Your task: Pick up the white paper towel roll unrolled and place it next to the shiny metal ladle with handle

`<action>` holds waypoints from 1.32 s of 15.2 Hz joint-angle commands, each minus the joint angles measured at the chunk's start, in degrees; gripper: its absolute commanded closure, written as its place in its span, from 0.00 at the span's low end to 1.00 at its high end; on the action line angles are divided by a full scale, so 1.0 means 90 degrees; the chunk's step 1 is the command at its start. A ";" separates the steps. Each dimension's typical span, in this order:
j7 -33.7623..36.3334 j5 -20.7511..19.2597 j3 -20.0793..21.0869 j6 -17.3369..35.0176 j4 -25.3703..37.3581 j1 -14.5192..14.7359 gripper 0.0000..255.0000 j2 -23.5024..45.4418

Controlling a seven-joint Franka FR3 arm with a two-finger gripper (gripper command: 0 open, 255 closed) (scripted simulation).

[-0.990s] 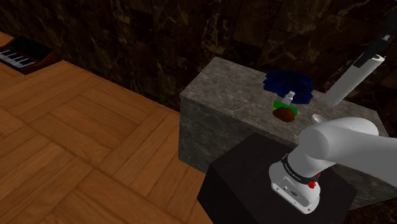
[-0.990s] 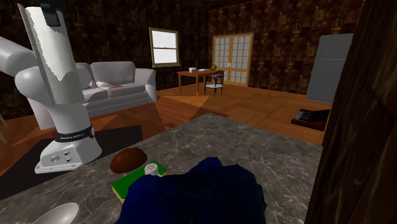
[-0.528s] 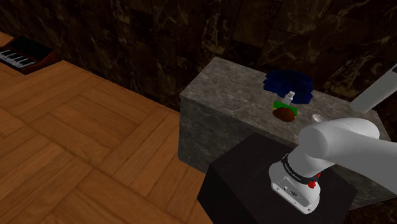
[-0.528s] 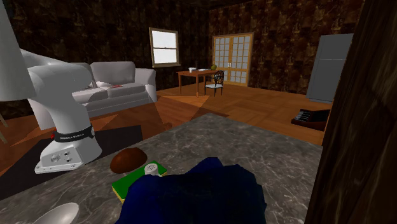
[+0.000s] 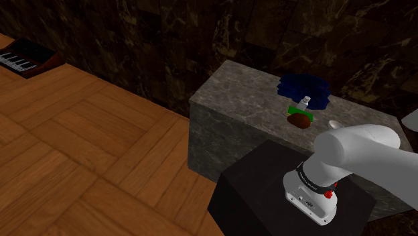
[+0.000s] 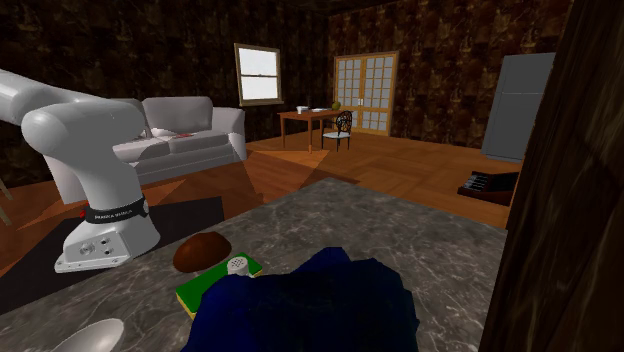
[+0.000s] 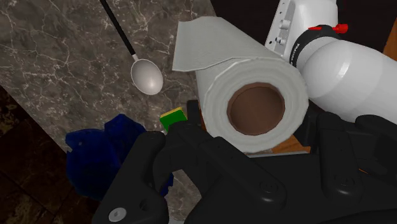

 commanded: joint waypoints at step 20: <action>0.0110 -0.0677 -0.0623 0.0752 -0.2102 -0.0417 1.00 -0.1406</action>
